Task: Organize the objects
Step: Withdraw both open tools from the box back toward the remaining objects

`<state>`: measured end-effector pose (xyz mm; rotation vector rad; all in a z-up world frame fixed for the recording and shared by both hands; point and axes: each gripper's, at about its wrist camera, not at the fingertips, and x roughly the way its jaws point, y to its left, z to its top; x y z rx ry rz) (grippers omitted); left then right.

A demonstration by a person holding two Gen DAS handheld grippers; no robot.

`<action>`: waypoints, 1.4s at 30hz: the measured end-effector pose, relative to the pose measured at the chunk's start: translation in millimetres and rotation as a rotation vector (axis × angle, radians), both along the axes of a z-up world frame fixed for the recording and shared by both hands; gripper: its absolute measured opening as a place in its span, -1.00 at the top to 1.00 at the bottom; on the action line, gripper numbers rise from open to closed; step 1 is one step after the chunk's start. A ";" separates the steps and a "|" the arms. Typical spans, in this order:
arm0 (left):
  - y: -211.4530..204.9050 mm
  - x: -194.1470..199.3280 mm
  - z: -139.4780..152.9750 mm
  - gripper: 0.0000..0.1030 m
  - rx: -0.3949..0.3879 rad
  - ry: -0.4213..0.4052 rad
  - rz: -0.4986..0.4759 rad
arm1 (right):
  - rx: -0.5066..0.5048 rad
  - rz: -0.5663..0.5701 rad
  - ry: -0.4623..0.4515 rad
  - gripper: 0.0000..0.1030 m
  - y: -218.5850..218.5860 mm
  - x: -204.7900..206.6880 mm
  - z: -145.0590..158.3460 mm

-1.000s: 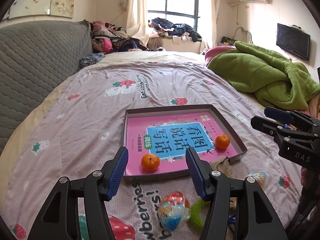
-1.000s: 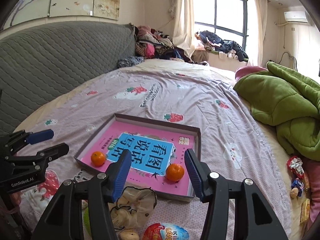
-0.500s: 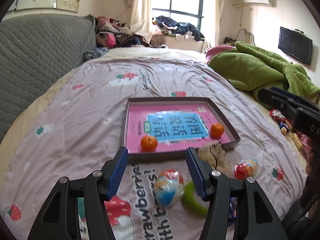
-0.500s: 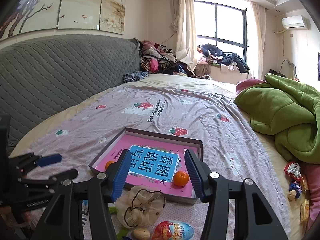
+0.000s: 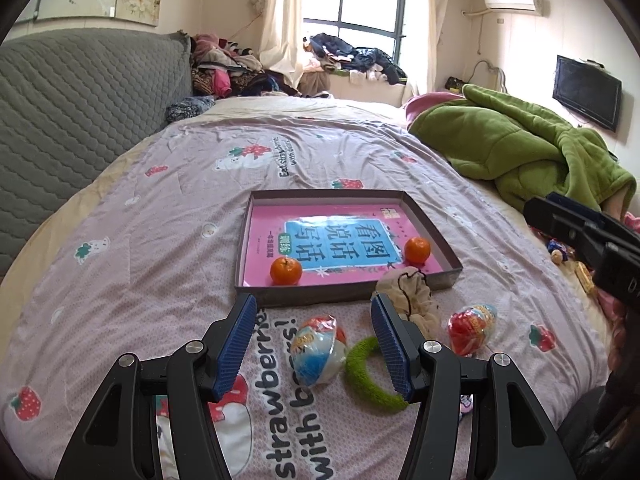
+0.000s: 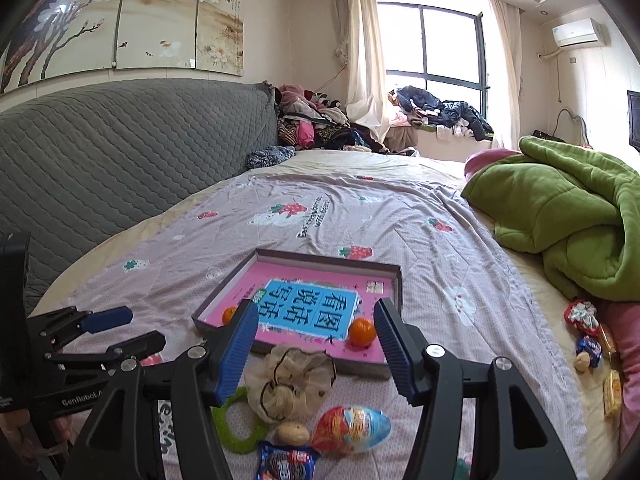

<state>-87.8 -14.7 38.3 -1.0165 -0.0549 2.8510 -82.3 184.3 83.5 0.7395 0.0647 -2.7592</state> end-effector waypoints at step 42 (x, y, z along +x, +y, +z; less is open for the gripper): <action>30.3 22.7 -51.9 -0.20 -0.016 -0.177 -0.038 | 0.023 0.010 -0.176 -0.29 -2.4 46.9 -68.1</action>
